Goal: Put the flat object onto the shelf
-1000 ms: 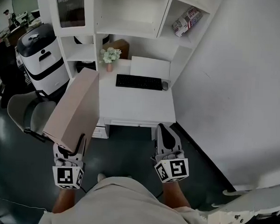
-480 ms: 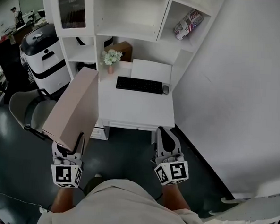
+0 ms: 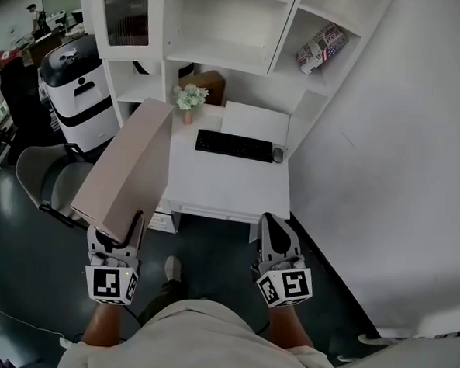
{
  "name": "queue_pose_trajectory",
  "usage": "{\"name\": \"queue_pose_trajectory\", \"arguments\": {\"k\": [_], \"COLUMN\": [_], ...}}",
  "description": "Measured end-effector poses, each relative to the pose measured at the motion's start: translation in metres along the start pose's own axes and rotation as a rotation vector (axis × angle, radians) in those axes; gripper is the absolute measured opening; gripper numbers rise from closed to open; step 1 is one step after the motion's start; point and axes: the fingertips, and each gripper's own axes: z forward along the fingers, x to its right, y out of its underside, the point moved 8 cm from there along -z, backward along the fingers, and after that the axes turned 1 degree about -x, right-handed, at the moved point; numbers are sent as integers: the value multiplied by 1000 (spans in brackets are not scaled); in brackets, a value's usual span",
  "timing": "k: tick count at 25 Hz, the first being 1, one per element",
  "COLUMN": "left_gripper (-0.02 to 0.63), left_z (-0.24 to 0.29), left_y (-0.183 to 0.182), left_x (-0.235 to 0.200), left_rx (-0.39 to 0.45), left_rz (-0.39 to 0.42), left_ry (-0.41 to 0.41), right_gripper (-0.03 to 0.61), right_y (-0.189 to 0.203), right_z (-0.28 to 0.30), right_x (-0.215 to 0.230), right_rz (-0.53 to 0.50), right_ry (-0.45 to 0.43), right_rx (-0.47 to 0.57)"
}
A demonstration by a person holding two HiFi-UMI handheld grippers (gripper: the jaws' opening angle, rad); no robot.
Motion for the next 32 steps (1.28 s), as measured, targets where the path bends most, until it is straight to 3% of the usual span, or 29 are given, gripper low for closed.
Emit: {"name": "queue_pose_trajectory", "arguments": {"k": [15, 28, 32], "left_gripper": [276, 276, 276], "left_z": [118, 215, 234], "left_y": [24, 12, 2], "left_x": [-59, -109, -113], "left_rx": [-7, 42, 66], "left_rz": [-28, 41, 111], "left_ry": [59, 133, 129], "right_gripper": [3, 3, 3], "right_y": [9, 14, 17], "right_z": [117, 206, 217], "right_x": [22, 13, 14], "right_rz": [-24, -21, -20], "right_ry": [84, 151, 162], "right_rx": [-18, -26, -39]}}
